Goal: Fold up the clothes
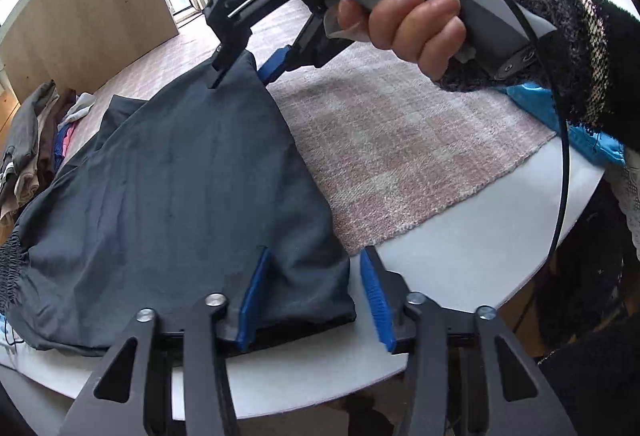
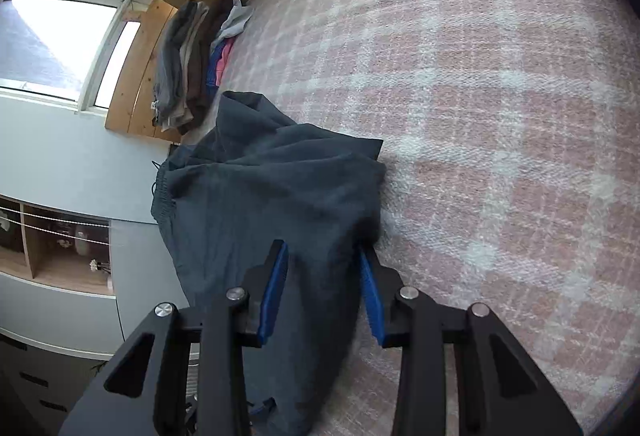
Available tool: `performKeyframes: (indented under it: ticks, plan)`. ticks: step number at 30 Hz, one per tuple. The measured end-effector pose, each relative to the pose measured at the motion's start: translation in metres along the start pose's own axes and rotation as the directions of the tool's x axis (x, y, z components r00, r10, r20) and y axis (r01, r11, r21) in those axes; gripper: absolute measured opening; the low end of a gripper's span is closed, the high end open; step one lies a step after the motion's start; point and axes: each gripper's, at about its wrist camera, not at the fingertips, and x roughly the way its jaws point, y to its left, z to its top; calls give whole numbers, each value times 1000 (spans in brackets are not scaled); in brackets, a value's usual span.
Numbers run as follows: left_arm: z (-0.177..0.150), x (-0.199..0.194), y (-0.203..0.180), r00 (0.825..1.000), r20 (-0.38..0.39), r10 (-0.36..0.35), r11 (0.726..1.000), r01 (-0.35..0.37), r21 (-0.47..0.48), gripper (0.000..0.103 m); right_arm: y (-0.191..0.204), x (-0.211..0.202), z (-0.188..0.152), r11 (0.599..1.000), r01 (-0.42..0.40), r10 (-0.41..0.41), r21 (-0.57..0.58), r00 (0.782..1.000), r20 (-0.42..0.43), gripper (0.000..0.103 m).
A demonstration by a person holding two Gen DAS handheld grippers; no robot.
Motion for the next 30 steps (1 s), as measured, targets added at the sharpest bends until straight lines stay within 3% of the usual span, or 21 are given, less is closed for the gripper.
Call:
performKeyframes:
  ticks: [1,2,7,12,19,25,30]
  plan:
    - [1,-5,3,1000,12,-11,1000,12,-16,12,3,2,-1,1000,8,-8,-6,1000,7,5]
    - [2,-10,7,999,25,-23,999,23,-31,4,5,3,-2,1000,12,-12,-5,1000,9,3]
    - [6,-40,29,992,100,-73,989,85,-120,4,10,-16,-1,997,-60,56,56,996,68,3]
    - [3,-77,78,979,184,-89,969,128,-212,4,28,-33,2,987,-122,108,104,985,131,3]
    - [-17,-125,167,949,297,-105,921,205,-332,4,121,-26,14,991,-133,126,25,974,186,3]
    - [-71,-149,286,930,362,-59,862,231,-451,4,239,40,36,990,-65,88,-127,979,181,3]
    - [-126,-140,384,938,345,-38,800,235,-552,3,321,144,63,983,30,-6,-183,991,131,3]
